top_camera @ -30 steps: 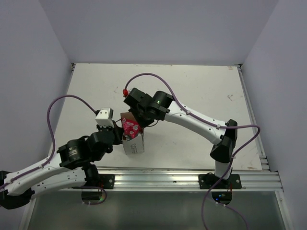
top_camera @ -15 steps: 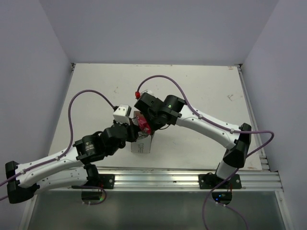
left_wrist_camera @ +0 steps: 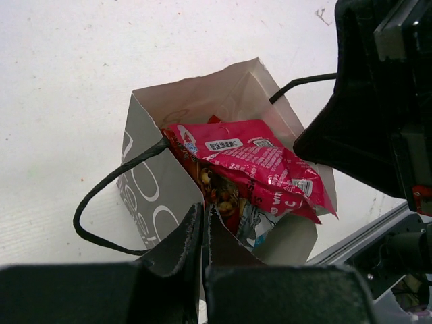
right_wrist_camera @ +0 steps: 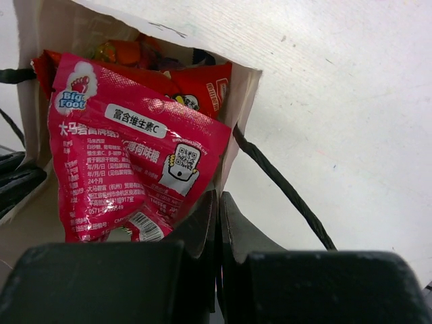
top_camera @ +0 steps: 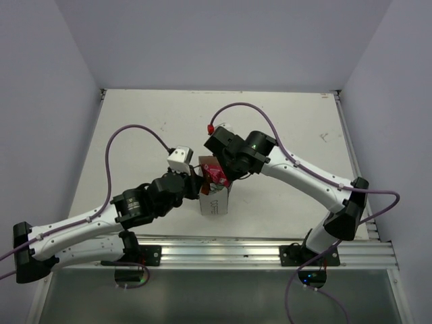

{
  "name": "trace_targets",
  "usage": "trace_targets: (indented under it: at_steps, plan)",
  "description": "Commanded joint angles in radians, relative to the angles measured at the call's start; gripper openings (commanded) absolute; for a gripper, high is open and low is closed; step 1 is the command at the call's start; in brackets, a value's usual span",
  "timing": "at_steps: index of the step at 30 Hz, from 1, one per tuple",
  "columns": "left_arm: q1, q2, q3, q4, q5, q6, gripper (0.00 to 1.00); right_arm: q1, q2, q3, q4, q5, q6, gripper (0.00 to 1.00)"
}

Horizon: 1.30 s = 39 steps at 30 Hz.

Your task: Place the snacks into the paper bag

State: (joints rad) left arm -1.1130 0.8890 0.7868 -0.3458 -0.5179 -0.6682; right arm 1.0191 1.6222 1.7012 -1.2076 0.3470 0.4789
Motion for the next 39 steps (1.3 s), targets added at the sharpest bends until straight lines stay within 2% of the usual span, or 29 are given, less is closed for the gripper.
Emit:
trace_targets:
  at_steps: [1,8,9,10,11,12,13,14,19,25,28,30,31,32,33,34,39]
  plan:
    - [-0.002,0.014,-0.009,0.03,0.015,0.025,0.0,-0.033,-0.068,-0.008,-0.023,0.029,-0.009,0.0]
    - [-0.002,0.019,0.005,0.025,-0.004,0.035,0.0,-0.045,-0.07,-0.028,-0.003,-0.003,-0.008,0.0]
    - [-0.002,0.011,0.008,0.022,-0.01,0.035,0.0,-0.045,-0.068,-0.023,0.003,-0.005,-0.006,0.06]
    - [-0.002,0.007,0.011,0.016,-0.016,0.036,0.0,-0.044,-0.071,-0.018,0.006,-0.009,-0.006,0.22]
    - [-0.002,0.002,0.022,0.01,-0.03,0.036,0.0,-0.044,-0.077,-0.018,0.013,-0.019,-0.011,0.3]
    - [-0.002,-0.005,0.028,0.004,-0.037,0.038,0.08,-0.045,-0.082,-0.015,0.032,-0.029,-0.016,0.39]
    - [-0.002,-0.008,0.032,0.002,-0.045,0.038,0.34,-0.044,-0.088,-0.017,0.045,-0.043,-0.034,0.54]
    - [-0.004,-0.013,0.038,0.004,-0.053,0.038,0.42,-0.044,-0.096,-0.018,0.058,-0.055,-0.043,0.56]
    - [-0.007,-0.032,0.094,-0.001,-0.103,0.053,0.67,-0.044,-0.176,-0.046,0.141,-0.071,-0.063,0.61]
    - [-0.015,-0.068,0.207,-0.042,-0.252,0.091,0.7,-0.045,-0.258,-0.054,0.166,0.056,-0.045,0.66]
    - [-0.015,-0.09,0.253,-0.097,-0.367,0.104,0.7,-0.047,-0.271,-0.052,0.126,0.163,-0.02,0.66]
    - [-0.015,-0.096,0.27,-0.172,-0.499,0.064,0.7,-0.062,-0.278,-0.057,0.086,0.231,0.015,0.66]
    - [-0.013,-0.096,0.275,-0.285,-0.551,0.035,0.76,-0.071,-0.285,-0.061,0.073,0.266,0.03,0.66]
    - [-0.011,-0.105,0.278,-0.348,-0.638,0.0,0.81,-0.083,-0.3,-0.069,0.06,0.338,0.042,0.66]
    - [-0.001,-0.113,0.272,-0.398,-0.668,-0.03,0.87,-0.099,-0.311,-0.095,0.043,0.363,0.058,0.67]
    - [0.008,-0.128,0.256,-0.451,-0.688,-0.048,0.99,-0.138,-0.318,-0.115,0.042,0.385,0.059,0.67]
    - [0.096,-0.271,0.125,-0.464,-0.7,-0.008,1.0,-0.273,-0.308,-0.259,0.037,0.449,0.04,0.65]
